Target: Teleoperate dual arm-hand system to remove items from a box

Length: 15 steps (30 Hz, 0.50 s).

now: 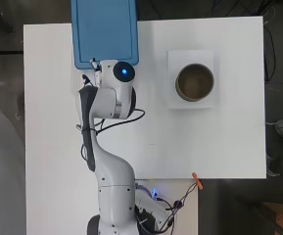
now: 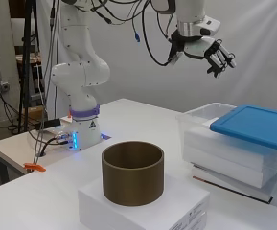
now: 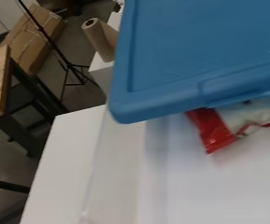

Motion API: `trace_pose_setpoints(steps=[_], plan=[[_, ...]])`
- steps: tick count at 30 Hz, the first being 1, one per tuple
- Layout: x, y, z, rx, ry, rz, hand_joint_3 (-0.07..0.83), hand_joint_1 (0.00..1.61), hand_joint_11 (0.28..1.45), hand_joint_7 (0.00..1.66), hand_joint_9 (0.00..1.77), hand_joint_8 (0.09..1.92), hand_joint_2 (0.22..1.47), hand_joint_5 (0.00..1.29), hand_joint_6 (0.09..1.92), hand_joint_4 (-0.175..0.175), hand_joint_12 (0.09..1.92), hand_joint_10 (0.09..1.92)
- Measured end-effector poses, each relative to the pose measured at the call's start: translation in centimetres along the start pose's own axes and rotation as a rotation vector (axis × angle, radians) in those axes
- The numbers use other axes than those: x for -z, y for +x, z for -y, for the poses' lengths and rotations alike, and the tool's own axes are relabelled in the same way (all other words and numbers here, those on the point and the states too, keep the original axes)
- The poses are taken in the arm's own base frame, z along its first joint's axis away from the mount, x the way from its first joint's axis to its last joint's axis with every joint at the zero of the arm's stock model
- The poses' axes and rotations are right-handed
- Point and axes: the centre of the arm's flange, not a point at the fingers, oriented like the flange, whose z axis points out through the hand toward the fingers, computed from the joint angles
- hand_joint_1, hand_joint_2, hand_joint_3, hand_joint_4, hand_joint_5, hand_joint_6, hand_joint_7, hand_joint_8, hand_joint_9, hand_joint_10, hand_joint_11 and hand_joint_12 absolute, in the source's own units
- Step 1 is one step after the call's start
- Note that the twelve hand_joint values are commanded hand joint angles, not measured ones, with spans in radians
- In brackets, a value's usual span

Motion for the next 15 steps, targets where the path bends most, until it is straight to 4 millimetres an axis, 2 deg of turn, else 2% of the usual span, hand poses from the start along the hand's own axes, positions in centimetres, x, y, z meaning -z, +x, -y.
trace_pose_setpoints(steps=[1,2,4,7,8,13,15], plan=[[-1.2,1.3,1.3,0.022,0.064,-0.039,0.005,0.57,0.69,0.87,1.06,1.56,1.13,0.81,0.09,0.107,1.48,1.65],[-2.7,2.0,2.3,0.034,0.124,-0.06,0.004,0.57,0.7,0.86,1.07,1.69,1.14,0.82,0.09,0.109,1.59,1.77],[-4.1,2.1,2.9,0.039,0.147,-0.034,0.001,0.56,0.66,0.84,1.04,1.62,1.15,0.82,0.09,0.107,1.56,1.73],[-5.5,1.1,2.9,0.025,0.136,0.039,0.0,0.55,0.59,0.86,1.01,1.21,1.16,0.8,0.09,0.103,1.2,1.3],[-5.9,0.5,2.7,0.009,0.139,0.058,0.0,0.55,0.6,0.87,1.01,1.17,1.16,0.8,0.09,0.102,1.17,1.27],[-6.7,-0.7,2.0,-0.033,0.116,0.113,0.0,0.56,0.59,0.86,1.01,1.25,1.16,0.8,0.09,0.098,1.28,1.38],[-6.8,-0.9,1.8,-0.041,0.111,0.118,0.001,0.56,0.64,0.87,1.05,1.5,1.17,0.77,0.09,0.081,1.45,1.58]])
